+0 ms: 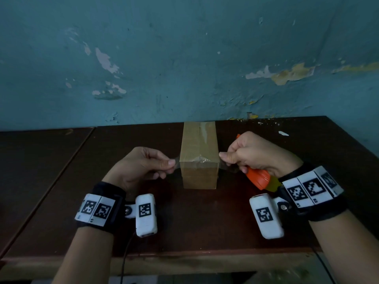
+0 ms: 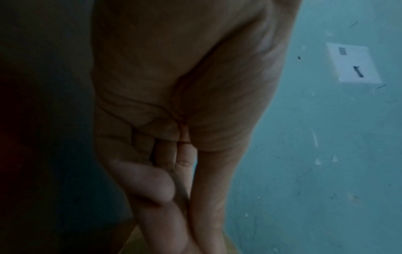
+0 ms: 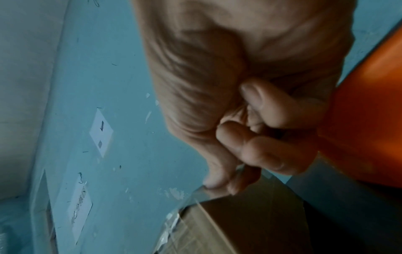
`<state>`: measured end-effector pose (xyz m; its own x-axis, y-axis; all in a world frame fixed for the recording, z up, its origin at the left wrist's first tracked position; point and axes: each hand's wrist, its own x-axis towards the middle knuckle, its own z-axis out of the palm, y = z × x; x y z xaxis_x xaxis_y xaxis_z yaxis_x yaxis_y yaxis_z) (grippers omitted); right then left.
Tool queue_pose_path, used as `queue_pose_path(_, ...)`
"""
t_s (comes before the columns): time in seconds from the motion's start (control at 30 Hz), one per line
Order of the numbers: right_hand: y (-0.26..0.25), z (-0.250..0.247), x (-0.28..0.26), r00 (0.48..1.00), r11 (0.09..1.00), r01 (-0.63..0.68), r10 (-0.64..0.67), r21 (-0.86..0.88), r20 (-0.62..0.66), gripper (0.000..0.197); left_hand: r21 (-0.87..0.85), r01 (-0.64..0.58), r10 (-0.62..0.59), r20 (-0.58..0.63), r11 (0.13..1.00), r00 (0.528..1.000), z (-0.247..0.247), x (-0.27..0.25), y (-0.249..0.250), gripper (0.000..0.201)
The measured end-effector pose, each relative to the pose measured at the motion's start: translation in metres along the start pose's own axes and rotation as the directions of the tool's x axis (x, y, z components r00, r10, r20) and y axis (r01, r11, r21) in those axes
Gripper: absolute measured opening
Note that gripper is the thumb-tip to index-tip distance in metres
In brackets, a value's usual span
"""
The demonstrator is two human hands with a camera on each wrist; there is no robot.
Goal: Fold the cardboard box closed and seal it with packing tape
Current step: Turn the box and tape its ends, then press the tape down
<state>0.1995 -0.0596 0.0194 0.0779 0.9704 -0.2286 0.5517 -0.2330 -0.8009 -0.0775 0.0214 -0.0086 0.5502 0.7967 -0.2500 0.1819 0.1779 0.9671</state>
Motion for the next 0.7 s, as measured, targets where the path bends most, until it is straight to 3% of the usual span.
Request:
queue_pose_path(0.07, -0.001, 0.0, 0.001, 1.0, 1.0, -0.005, 0.005, -0.012, 0.015, 0.033, 0.015, 0.031, -0.031, -0.003, 0.999, 1.0, 0.006, 0.002, 0.0, 0.029)
queue_pose_path(0.2, -0.002, -0.001, -0.001, 0.998, 1.0, -0.026, 0.026, -0.004, 0.055, 0.029, 0.049, 0.047, -0.048, 0.014, 0.998, 0.999, 0.013, 0.004, -0.003, 0.018)
queue_pose_path(0.6, 0.0, 0.0, -0.001, 0.998, 0.992, 0.006, 0.002, -0.123, 0.064, 0.018, 0.032, 0.102, -0.104, 0.055, 0.994, 0.993, 0.012, 0.006, -0.006, 0.025)
queue_pose_path(0.7, 0.001, 0.001, 0.0, 0.999, 0.995, -0.011, 0.015, -0.103, 0.042, 0.019, 0.038, 0.107, -0.109, 0.065, 0.994, 0.992, 0.012, 0.006, -0.005, 0.037)
